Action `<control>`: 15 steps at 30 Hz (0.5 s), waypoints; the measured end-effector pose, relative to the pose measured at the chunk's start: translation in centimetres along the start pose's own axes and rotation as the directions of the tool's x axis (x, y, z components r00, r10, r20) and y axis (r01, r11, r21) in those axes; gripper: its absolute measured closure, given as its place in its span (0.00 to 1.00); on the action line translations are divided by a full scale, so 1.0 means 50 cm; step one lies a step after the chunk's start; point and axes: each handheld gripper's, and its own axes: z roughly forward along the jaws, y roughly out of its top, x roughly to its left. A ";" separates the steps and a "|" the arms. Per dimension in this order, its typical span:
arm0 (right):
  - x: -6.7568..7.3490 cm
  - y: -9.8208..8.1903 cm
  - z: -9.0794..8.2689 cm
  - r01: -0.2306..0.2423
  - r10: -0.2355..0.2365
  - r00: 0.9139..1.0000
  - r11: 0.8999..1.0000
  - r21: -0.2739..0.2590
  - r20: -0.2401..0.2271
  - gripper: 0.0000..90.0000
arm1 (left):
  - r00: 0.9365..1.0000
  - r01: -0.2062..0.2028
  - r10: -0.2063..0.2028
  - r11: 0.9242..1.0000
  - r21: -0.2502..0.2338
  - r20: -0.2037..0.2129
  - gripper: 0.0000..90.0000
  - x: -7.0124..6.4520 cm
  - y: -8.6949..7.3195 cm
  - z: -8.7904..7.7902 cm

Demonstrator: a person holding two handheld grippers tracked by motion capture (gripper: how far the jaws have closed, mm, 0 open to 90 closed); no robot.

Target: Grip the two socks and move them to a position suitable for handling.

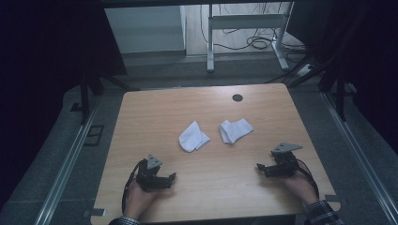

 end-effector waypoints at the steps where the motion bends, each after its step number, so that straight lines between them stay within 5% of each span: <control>1: 0.000 0.000 0.000 0.001 -0.001 1.000 1.000 0.000 0.001 0.15 | 1.000 0.000 0.000 1.000 0.000 0.000 0.11 0.000 0.000 0.000; 15: 0.002 -0.001 0.001 -0.005 0.005 1.000 1.000 -0.005 0.005 0.15 | 1.000 -0.001 0.001 1.000 0.000 0.001 0.11 0.000 0.001 0.001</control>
